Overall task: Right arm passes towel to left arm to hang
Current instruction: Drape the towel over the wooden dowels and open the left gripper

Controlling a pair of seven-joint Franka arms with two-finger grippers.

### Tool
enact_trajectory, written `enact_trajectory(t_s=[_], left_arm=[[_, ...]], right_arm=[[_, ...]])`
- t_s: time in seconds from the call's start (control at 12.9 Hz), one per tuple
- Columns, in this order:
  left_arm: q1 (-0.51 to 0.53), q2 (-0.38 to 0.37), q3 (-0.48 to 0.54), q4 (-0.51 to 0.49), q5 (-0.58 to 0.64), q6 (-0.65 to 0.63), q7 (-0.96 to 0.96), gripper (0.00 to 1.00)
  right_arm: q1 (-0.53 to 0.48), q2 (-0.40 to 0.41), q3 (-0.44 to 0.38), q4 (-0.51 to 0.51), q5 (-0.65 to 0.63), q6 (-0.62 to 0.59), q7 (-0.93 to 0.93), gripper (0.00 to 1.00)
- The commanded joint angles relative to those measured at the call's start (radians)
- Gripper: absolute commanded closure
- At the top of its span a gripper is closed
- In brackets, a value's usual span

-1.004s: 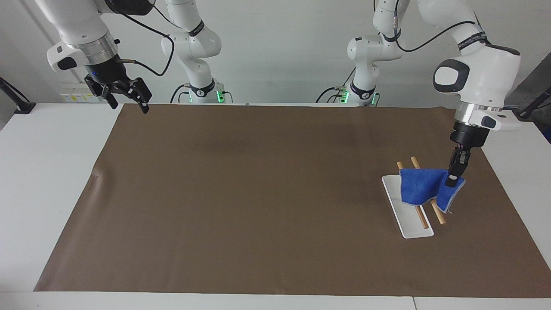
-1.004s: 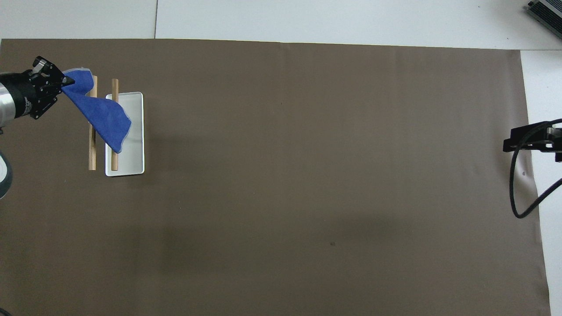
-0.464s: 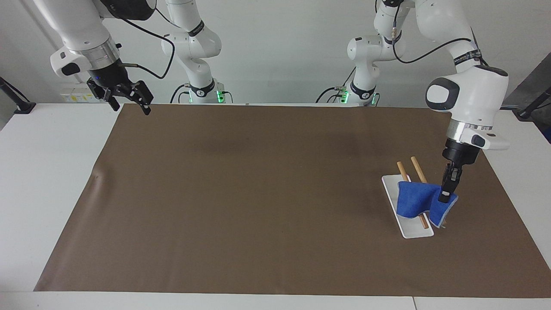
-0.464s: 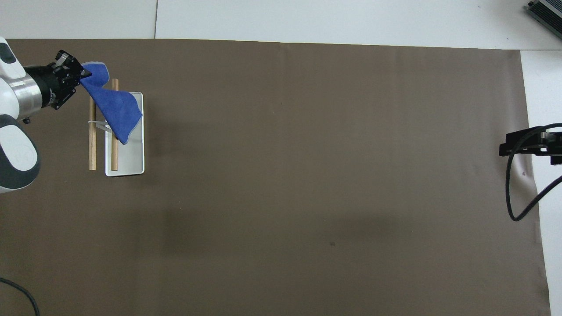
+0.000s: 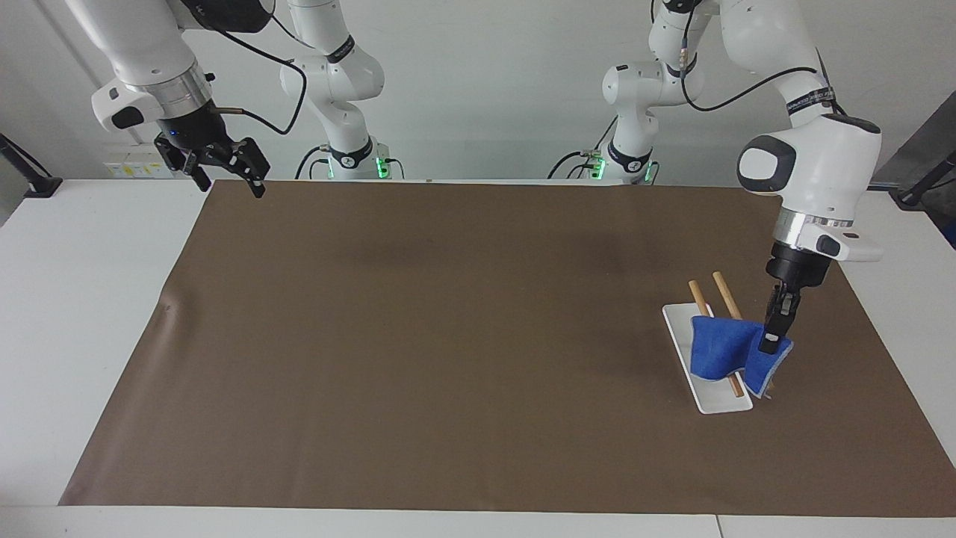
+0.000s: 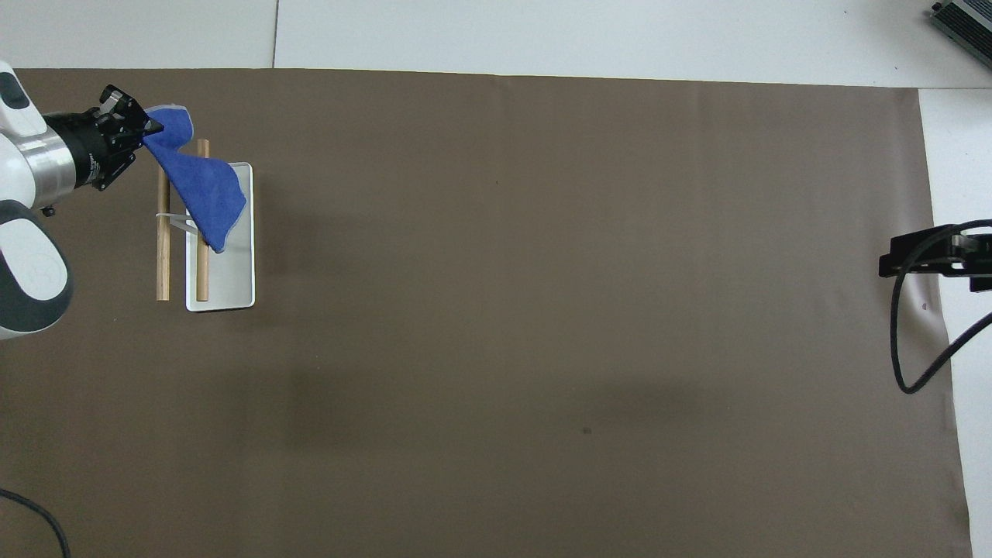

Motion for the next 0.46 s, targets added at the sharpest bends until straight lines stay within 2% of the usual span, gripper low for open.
enact_trajectory(t_s=[0.0, 0.39], left_arm=[[0.010, 0.002, 0.012, -0.007, 0.013, -0.003, 0.036, 1.00], [0.016, -0.001, 0.075, -0.007, 0.013, -0.044, 0.141, 1.00]], right_arm=[[0.002, -0.016, 0.001, -0.010, -0.014, 0.001, -0.020, 0.00], [0.020, -0.030, -0.011, -0.027, -0.026, 0.003, -0.020, 0.00]])
